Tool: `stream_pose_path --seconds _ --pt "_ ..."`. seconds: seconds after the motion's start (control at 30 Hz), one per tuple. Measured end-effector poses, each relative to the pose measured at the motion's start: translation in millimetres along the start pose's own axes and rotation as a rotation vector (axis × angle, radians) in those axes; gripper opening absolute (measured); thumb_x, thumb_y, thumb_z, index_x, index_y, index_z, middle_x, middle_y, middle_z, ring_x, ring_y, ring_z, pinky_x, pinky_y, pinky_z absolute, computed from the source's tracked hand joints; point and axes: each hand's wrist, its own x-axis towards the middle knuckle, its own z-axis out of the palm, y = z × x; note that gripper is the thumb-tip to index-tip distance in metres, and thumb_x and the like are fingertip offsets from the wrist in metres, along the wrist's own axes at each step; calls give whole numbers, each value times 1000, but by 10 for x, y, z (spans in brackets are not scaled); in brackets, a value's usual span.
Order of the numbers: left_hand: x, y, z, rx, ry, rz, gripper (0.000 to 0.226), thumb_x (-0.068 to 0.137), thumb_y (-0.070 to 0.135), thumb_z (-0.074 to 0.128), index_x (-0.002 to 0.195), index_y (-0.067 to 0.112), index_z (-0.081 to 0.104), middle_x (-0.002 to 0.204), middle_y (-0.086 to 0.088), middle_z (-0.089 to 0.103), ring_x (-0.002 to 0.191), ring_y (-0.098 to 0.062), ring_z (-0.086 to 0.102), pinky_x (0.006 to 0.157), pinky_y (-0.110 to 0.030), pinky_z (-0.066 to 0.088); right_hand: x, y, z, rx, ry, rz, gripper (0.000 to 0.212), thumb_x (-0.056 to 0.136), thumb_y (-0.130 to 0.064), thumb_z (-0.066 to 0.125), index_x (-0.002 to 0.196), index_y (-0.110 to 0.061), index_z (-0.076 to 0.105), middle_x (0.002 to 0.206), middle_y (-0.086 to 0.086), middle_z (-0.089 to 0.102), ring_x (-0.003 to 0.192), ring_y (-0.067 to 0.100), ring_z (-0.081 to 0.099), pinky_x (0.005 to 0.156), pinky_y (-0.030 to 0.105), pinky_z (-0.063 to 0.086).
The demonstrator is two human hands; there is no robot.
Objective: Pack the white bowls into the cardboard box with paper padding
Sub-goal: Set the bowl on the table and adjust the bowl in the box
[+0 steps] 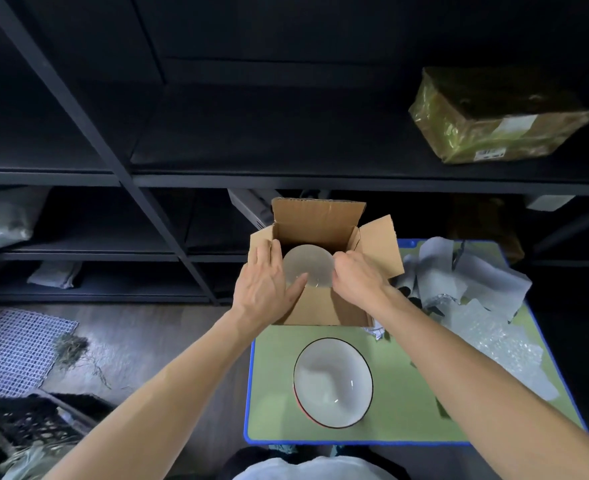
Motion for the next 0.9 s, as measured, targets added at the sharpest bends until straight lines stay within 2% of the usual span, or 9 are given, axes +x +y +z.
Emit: stream_pose_path --seconds 0.13,0.33,0.43,0.5,0.57,0.7,0.9 --pt "3 10 55 30 3 -18 88 93 68 32 149 1 25 140 -11 40 115 -23 46 94 -29 46 175 -80 45 -5 -128 70 20 96 -15 55 110 -2 62 109 18 68 98 36 65 65 33 38" --pt "-31 26 147 -3 40 -48 94 90 69 27 152 -2 23 144 -14 40 119 -24 47 98 -29 46 312 -146 80 -28 -248 140 23 97 -18 57 114 -4 64 113 15 69 103 33 66 70 33 43" --pt "-33 32 171 -33 49 -60 96 89 70 27 154 -1 20 145 -12 39 120 -23 47 98 -28 46 361 -172 87 -39 -284 177 31 98 -18 59 124 -2 60 121 16 66 110 32 64 79 35 50" --pt "-32 32 181 -45 49 -61 97 89 70 28 154 0 18 145 -11 39 120 -22 46 98 -27 46 388 -191 104 -41 -304 211 42 98 -16 59 134 3 49 131 19 59 120 35 58 89 37 50" --pt "-29 31 183 -52 48 -61 97 88 70 28 154 0 16 144 -10 38 119 -21 46 98 -26 46 400 -212 123 -21 -308 256 48 97 -10 57 140 4 40 138 22 51 126 37 53 94 38 48" --pt "-20 32 201 -13 62 -33 98 90 70 25 154 -3 13 146 -13 38 121 -23 47 104 -28 44 408 -213 141 68 -266 312 64 93 -4 59 147 -3 26 139 27 44 123 38 55 96 39 48" --pt "-30 33 216 -7 87 -19 96 92 69 27 154 -3 15 144 -15 40 119 -24 48 103 -30 45 378 -189 102 71 -180 228 61 95 -14 60 146 -6 28 127 22 62 116 37 62 90 42 51"
